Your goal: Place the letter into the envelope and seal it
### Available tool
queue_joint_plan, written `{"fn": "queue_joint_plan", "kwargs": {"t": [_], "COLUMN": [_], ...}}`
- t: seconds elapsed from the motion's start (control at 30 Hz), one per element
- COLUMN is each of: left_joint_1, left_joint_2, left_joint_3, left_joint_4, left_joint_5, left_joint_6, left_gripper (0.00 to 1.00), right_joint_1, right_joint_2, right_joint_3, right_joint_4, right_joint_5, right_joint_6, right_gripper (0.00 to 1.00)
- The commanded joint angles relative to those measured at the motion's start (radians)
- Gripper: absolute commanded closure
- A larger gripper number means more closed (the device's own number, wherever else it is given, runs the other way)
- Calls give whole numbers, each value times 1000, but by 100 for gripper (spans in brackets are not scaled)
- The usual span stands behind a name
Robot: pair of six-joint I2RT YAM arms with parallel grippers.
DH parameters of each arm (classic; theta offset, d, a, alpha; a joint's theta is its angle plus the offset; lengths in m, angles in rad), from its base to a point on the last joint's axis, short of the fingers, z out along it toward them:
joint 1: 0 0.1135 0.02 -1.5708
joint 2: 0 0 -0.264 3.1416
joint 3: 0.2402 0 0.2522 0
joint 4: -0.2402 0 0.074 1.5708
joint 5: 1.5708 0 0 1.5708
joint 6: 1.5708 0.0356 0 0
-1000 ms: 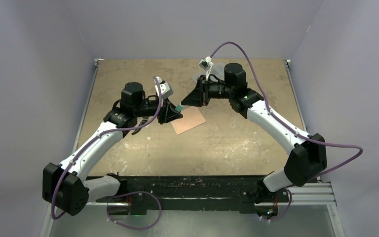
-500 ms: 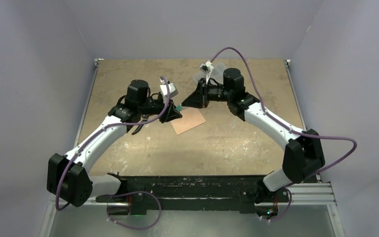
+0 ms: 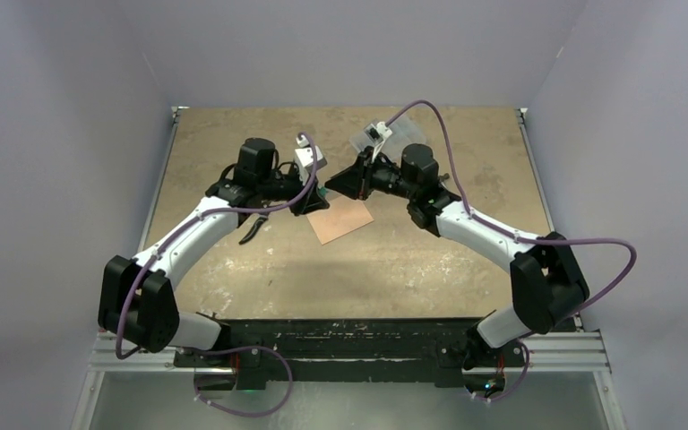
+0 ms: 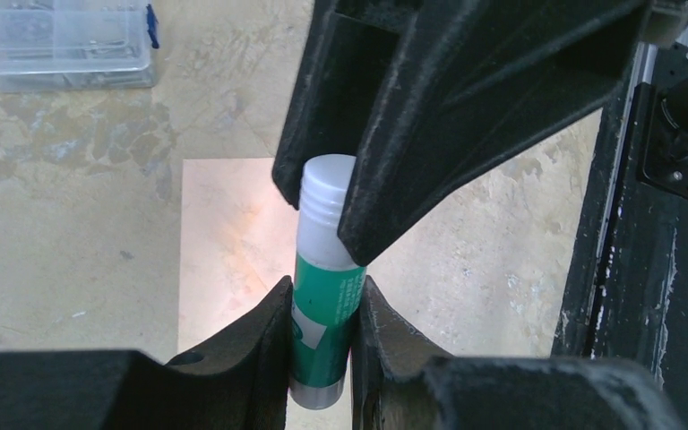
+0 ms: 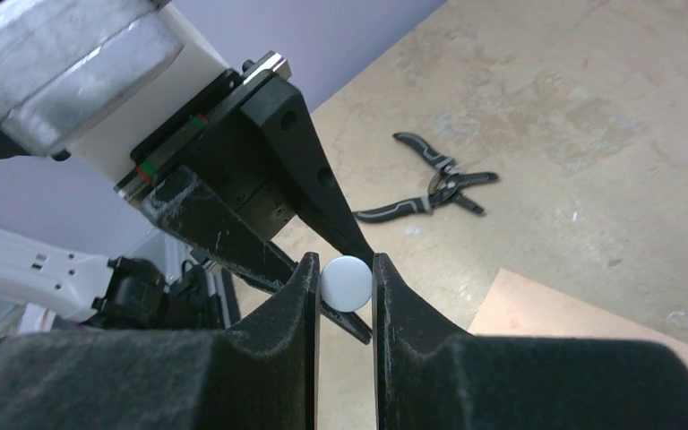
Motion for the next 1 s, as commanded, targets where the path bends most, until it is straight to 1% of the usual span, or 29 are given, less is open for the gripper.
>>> {"fn": "queue_joint_plan", "kwargs": {"t": [0.0, 0.13, 0.27, 0.37, 0.47, 0.6, 0.67, 0.7, 0.77, 0.83, 0.9, 0.93, 0.97], "left_joint_1": [90, 138, 141, 152, 162, 185, 190, 190, 191, 192, 191, 192, 192], "left_joint_2": [-5, 9, 22, 22, 37, 60, 71, 78, 71, 51, 47, 47, 43], "left_joint_3": [227, 234, 228, 226, 242, 283, 273, 274, 270, 258, 254, 242, 225], "left_joint_4": [574, 641, 683, 711, 786, 822, 902, 907, 855, 766, 625, 583, 551], "left_joint_5": [-34, -10, 30, 50, 69, 74, 94, 104, 118, 141, 187, 218, 242], "left_joint_6": [-45, -104, -145, -156, -233, -284, -350, -361, -331, -272, -223, -215, -215], "left_gripper": [100, 100, 100, 100, 100, 100, 100, 100, 100, 100, 100, 100, 100], "right_joint_1": [172, 185, 195, 199, 213, 232, 236, 239, 237, 199, 109, 48, 12], "right_joint_2": [83, 120, 170, 194, 225, 244, 258, 262, 242, 190, 140, 108, 86], "right_joint_3": [-134, -164, -155, -181, -197, -215, -210, -205, -187, -147, -84, -52, -8], "right_joint_4": [-276, -289, -274, -252, -230, -210, -201, -204, -229, -268, -294, -297, -306], "right_joint_5": [-224, -185, -172, -165, -159, -144, -143, -142, -153, -113, -91, -79, -49], "right_joint_6": [26, 2, -3, 10, 18, 16, 20, 21, 28, 33, 44, 54, 57], "right_gripper": [100, 100, 100, 100, 100, 100, 100, 100, 100, 100, 100, 100, 100]}}
